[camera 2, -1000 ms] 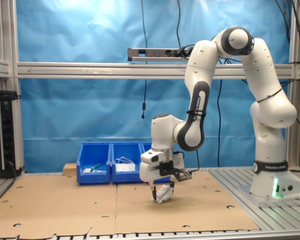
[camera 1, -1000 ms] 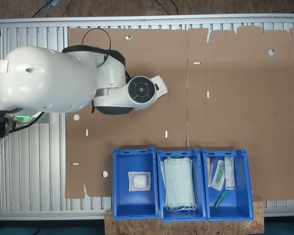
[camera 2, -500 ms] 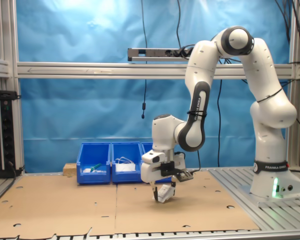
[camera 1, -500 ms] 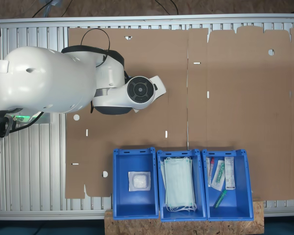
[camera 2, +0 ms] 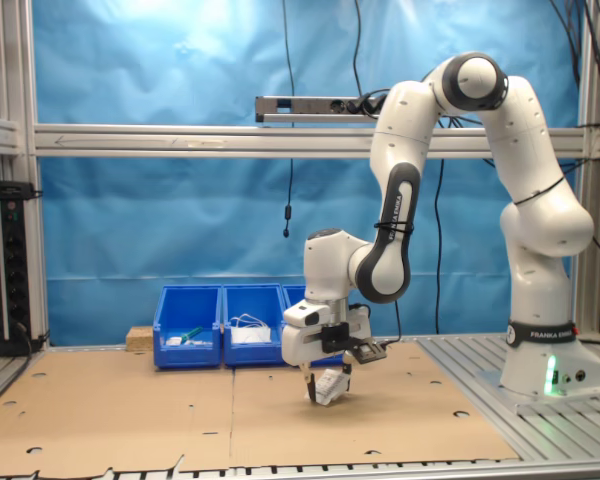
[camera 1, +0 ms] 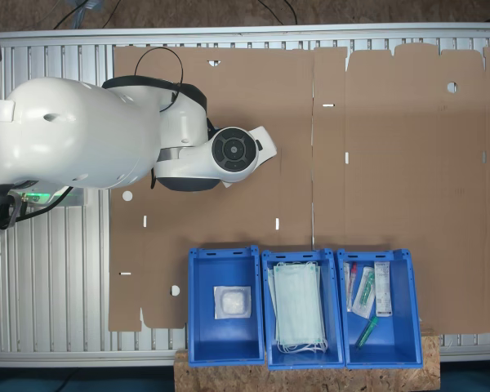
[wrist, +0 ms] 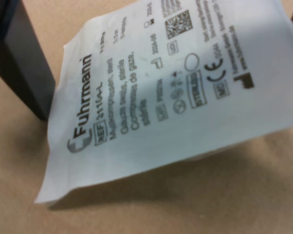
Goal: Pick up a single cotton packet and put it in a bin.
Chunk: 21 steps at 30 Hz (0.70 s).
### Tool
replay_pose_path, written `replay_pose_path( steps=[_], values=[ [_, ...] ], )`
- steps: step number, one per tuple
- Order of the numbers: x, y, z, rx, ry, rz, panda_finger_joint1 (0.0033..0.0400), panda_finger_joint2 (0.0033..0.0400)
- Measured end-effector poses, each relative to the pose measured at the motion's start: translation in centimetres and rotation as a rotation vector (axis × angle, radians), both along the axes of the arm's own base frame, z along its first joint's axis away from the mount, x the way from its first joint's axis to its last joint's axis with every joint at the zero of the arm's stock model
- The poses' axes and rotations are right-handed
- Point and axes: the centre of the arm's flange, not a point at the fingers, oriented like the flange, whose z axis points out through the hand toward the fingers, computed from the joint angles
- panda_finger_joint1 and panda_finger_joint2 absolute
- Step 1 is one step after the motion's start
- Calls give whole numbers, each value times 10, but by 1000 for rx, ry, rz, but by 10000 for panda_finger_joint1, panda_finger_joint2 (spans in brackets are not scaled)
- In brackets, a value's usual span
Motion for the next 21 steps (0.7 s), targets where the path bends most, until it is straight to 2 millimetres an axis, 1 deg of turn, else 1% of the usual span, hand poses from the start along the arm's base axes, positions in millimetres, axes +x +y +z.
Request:
replay_pose_path(
  steps=[9, 10, 18, 19, 21],
  values=[
    [0, 0, 0, 0, 0, 0, 400, 400],
    [0, 0, 0, 0, 0, 0, 358, 358],
    [0, 0, 0, 0, 0, 0, 358, 358],
    [0, 0, 0, 0, 0, 0, 194, 194],
    [0, 0, 0, 0, 0, 0, 194, 194]
  ],
)
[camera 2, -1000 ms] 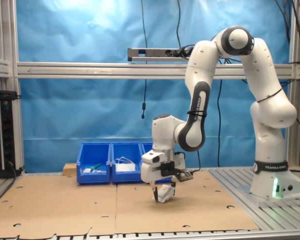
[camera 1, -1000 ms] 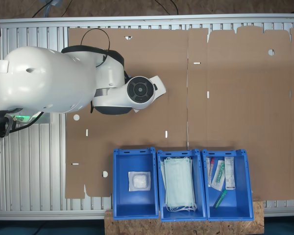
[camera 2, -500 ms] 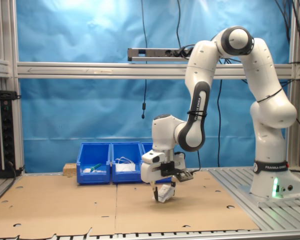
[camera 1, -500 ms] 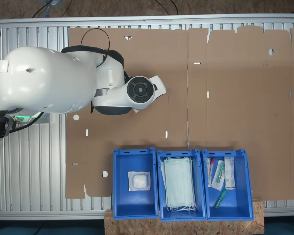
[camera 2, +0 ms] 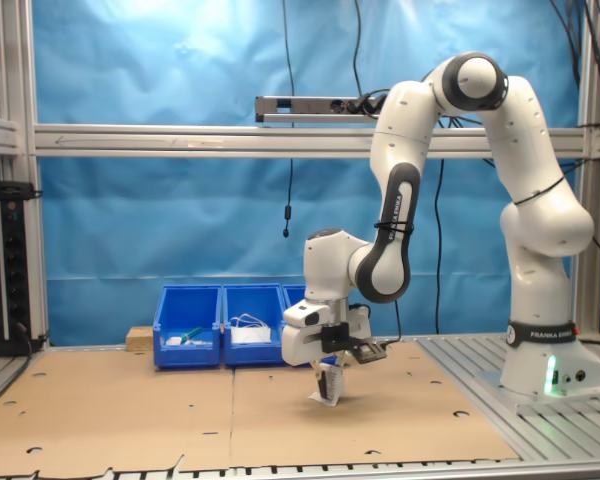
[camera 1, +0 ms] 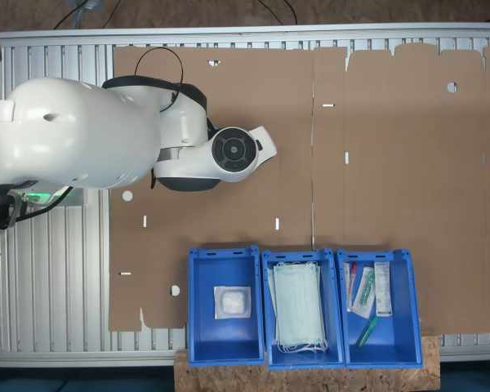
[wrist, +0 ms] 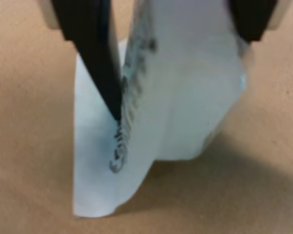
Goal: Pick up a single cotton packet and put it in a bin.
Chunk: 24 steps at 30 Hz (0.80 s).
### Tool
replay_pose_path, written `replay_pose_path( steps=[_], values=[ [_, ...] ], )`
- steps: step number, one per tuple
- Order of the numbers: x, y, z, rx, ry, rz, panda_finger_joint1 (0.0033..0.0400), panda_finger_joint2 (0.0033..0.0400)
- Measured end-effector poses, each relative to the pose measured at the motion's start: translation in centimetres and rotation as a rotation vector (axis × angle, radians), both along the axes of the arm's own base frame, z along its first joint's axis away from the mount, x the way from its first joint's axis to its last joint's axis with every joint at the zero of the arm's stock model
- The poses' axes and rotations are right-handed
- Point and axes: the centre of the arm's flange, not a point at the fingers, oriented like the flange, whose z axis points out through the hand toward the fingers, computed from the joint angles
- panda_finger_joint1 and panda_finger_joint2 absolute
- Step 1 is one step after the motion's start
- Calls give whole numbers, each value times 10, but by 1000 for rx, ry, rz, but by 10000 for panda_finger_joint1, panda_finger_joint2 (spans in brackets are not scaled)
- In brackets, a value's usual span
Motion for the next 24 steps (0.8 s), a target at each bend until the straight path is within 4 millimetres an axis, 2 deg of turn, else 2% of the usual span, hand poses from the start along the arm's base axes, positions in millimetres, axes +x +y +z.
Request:
replay_pose_path(
  steps=[3, 4, 12, 13, 24],
  values=[
    [0, 0, 0, 0, 0, 0, 194, 194],
    [0, 0, 0, 0, 0, 0, 115, 115],
    [0, 0, 0, 0, 0, 0, 115, 115],
    [0, 0, 0, 0, 0, 0, 51, 51],
    [0, 0, 0, 0, 0, 0, 51, 51]
  ],
)
